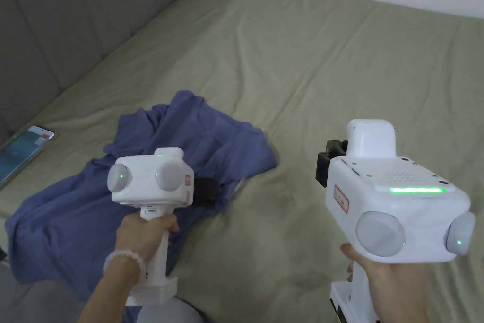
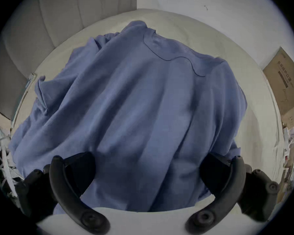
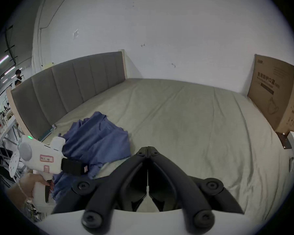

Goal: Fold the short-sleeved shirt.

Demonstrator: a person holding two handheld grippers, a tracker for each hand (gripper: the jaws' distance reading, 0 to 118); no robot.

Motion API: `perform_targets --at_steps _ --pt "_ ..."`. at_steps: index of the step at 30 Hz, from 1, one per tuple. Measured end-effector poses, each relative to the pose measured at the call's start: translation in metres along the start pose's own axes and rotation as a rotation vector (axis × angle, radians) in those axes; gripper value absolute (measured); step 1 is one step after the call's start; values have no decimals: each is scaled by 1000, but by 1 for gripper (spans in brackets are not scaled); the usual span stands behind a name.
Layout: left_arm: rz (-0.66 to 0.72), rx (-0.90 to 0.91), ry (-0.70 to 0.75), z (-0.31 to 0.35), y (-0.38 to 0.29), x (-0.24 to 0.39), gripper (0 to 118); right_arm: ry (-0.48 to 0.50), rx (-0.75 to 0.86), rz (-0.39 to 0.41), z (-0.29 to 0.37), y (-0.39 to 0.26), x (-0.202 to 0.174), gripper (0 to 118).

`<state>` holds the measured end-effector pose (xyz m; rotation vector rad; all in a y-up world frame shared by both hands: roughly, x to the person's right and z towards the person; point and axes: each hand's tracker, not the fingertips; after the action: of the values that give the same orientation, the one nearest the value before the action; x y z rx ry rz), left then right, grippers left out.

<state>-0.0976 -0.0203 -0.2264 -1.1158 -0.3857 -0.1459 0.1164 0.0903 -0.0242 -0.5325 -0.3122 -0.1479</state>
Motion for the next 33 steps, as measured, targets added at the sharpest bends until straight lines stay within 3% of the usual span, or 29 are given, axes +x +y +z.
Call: perform_targets --at_steps 4,6,7,8,9,11,15,20,27,33 --pt "0 3 7 39 -10 13 104 21 -27 -36 -6 -6 2 0" --pt "-17 39 30 40 -3 8 58 21 -34 -37 -6 -8 1 0" --pt "6 74 47 49 -1 6 27 16 -42 -36 -7 -9 -1 0" --pt "82 87 75 56 2 1 8 8 -52 -36 -6 -9 -1 0" --pt "139 69 105 50 7 -7 8 14 -60 -40 -6 -10 0 0" --pt "181 5 -3 44 10 -21 8 30 -58 -52 0 -13 3 0" --pt "152 15 -21 45 17 -27 8 14 -48 -48 8 -13 9 0" --pt "141 100 -96 82 27 -31 8 12 -28 -115 21 -7 29 0" --pt "37 308 -195 193 48 31 8 -41 36 -161 55 -1 63 0" --pt "-204 392 -349 247 58 152 8 -158 110 -237 103 0 121 0"
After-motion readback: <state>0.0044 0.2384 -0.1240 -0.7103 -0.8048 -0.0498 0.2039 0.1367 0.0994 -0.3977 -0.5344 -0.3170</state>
